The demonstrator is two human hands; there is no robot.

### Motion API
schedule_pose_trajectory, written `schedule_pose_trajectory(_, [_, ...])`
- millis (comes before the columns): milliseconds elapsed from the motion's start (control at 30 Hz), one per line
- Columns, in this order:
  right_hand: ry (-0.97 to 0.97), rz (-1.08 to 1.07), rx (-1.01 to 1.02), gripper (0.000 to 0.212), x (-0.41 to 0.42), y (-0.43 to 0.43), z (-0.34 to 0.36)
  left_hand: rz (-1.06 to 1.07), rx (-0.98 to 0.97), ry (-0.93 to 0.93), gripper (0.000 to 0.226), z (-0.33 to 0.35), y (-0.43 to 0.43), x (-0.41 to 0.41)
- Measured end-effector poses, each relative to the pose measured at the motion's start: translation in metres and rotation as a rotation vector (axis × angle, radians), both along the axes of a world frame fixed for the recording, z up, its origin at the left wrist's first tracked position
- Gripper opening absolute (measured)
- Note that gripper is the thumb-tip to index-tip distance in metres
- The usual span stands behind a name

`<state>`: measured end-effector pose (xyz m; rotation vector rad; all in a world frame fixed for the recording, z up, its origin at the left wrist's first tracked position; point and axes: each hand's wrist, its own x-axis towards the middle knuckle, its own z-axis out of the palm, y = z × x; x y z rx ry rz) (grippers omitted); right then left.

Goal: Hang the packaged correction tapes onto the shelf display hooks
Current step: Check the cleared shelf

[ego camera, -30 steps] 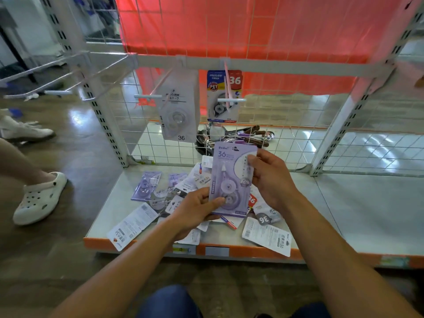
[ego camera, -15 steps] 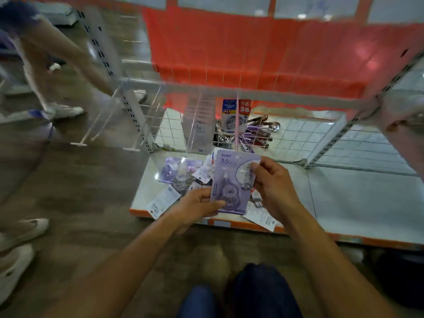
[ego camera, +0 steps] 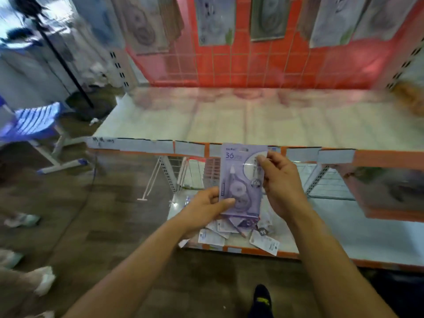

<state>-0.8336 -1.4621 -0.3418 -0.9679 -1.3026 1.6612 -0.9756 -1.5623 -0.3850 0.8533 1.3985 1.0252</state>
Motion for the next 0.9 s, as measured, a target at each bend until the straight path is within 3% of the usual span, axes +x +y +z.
schedule_pose_trajectory(400, [0.149,0.025,0.143,0.019,0.008,0.068,0.113,0.12,0.244,0.086,0.021,0.129,0.067,0.02])
schedule_pose_trajectory(667, [0.277,0.087,0.156,0.02,-0.001,0.099,0.129,0.225,0.346,0.14,0.016,0.144,0.089,0.026])
schedule_pose_trajectory(900, [0.285,0.028,0.183,0.023,-0.015,0.105,0.14,0.192,0.411,0.074,0.017,0.154,0.105,0.012])
